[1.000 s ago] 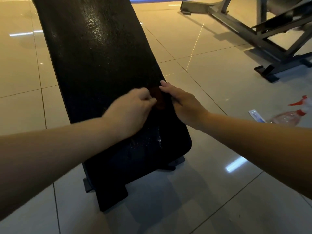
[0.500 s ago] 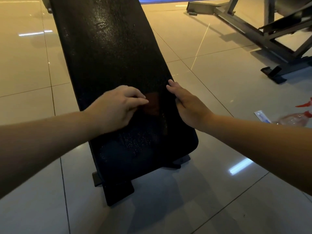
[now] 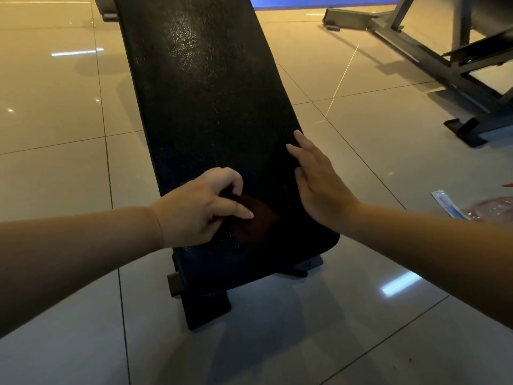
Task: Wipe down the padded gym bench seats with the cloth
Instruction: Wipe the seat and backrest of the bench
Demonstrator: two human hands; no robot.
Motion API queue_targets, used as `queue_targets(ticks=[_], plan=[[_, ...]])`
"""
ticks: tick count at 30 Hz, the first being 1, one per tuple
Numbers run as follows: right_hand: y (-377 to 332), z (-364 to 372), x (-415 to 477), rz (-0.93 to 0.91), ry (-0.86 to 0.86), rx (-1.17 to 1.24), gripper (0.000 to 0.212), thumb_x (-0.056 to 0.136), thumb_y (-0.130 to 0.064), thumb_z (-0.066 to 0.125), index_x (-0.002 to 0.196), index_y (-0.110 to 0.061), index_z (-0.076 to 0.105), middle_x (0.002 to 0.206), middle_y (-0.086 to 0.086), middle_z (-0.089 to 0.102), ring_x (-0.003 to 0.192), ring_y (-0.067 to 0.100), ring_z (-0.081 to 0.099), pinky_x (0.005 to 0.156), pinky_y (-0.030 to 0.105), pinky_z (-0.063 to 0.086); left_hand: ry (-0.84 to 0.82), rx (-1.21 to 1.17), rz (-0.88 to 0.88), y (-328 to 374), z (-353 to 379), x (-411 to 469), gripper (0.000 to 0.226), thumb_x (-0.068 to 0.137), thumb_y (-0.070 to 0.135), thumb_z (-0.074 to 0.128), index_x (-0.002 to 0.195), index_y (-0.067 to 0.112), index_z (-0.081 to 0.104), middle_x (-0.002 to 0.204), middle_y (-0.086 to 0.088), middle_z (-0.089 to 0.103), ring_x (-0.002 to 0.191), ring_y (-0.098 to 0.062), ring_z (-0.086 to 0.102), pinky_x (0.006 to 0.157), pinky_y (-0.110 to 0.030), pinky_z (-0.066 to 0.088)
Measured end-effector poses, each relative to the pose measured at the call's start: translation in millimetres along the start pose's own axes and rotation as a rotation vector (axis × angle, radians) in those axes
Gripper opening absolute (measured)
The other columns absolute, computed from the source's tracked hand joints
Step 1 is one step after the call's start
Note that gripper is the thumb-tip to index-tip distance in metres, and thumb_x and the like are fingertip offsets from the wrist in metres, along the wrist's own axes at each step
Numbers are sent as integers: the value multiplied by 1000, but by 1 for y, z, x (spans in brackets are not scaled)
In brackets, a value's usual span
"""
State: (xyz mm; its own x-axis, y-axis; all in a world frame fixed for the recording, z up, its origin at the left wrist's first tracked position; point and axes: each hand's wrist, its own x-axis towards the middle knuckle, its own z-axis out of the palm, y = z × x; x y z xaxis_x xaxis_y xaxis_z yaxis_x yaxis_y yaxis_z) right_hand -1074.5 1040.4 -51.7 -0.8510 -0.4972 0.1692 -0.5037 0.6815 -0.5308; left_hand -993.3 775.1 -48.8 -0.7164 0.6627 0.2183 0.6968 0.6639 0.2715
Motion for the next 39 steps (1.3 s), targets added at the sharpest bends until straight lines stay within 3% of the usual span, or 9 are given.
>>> queue_targets(ticks=[3,5,8,14,21,27,31,35,39], plan=[[-25,15,-16,-297,-33,-126,58,100,-33,50,151,-9,38,158,10,24,141,22,33,118,43,33,95,-218,-169,10,0,16,41,89,11,57,126,28,54,119,6,53,111,-8,54,92,-31,52],[-46,31,-26,-241,-152,-64,74,98,-41,56,158,-11,23,153,6,18,140,19,30,118,43,34,144,-401,-289,9,-4,21,44,91,11,61,123,32,39,110,13,56,103,-5,60,88,-33,56],[-64,53,-35,-143,-72,-59,81,101,-34,56,161,-12,7,143,4,24,128,17,37,110,39,42,166,-385,-217,4,-3,11,44,94,14,56,126,33,31,107,15,52,99,-7,60,85,-26,52],[-13,24,-38,-520,-138,-534,67,97,-22,51,157,-8,25,130,18,39,106,27,49,90,37,54,79,-218,-108,-5,-3,-2,34,96,28,46,130,24,46,114,10,54,104,-7,54,92,-22,45],[-7,24,-24,-30,97,-281,65,100,-24,50,159,-18,24,126,12,35,103,23,42,92,41,51,239,-113,-269,-12,-7,9,36,96,16,45,131,17,49,117,1,59,110,-11,53,103,-25,39],[-5,20,-38,-494,-52,-540,62,96,-24,55,155,-19,36,117,20,49,92,25,50,80,38,50,221,-33,-287,-15,-4,11,40,95,21,43,135,17,46,129,-4,58,126,-17,51,113,-35,33],[30,6,-39,-121,84,-393,61,98,-22,49,157,-16,32,123,19,40,99,28,44,84,45,55,200,7,-274,-19,0,13,42,96,19,44,137,16,44,132,-4,56,128,-18,48,114,-33,29],[17,11,-34,245,138,-183,62,106,-26,41,162,-24,12,129,11,29,106,16,29,93,28,37,196,18,-267,-20,1,16,43,95,18,44,137,16,42,131,-5,55,128,-19,47,115,-34,27],[-6,28,-51,366,174,-208,65,106,-32,38,162,-26,5,129,7,25,105,18,31,96,33,41,186,6,-271,-24,0,18,43,95,17,44,138,15,43,132,-5,54,129,-20,46,115,-33,27]])
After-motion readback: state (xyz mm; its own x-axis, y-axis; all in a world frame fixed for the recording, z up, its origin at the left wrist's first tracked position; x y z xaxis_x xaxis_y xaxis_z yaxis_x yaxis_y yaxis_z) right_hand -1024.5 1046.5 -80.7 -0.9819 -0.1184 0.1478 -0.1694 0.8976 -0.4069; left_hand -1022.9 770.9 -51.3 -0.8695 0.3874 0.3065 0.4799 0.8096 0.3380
